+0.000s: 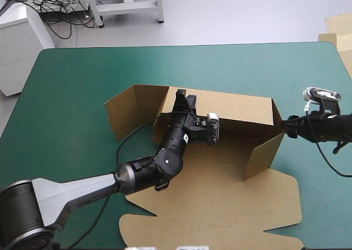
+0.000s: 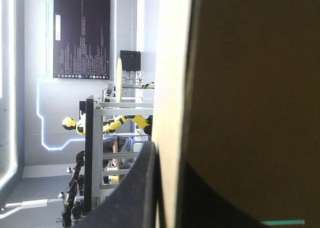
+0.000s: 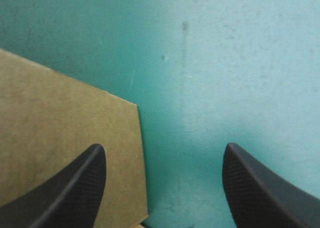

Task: Fold the box

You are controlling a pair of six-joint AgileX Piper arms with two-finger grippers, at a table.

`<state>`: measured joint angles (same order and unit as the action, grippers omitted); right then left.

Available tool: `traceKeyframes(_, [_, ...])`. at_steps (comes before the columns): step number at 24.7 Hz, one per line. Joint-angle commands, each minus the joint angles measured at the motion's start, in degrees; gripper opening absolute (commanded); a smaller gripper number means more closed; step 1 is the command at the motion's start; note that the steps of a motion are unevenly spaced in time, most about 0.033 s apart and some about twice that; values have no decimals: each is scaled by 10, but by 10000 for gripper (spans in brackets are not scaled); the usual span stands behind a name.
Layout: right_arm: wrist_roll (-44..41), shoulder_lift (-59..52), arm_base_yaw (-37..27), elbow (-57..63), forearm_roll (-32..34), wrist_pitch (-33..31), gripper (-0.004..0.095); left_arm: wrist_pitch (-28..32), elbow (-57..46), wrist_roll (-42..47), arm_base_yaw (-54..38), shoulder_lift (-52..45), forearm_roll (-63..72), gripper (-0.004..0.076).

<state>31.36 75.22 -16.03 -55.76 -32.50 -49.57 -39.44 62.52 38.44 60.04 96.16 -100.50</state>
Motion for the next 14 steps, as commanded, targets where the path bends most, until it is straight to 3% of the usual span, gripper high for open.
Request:
traceKeyframes(1, [65,-52,0,34,-94,24,620,-3,-1,17,-3,-15,-3,-10])
traceKeyframes(6, [152,-121,0,106,-176,41,620,-3,-1,17,-3,-15,-3,-10])
traceKeyframes(14, [199,-198,0,155,-184,47,620,-1,-1,17,-3,-15,-3,-10])
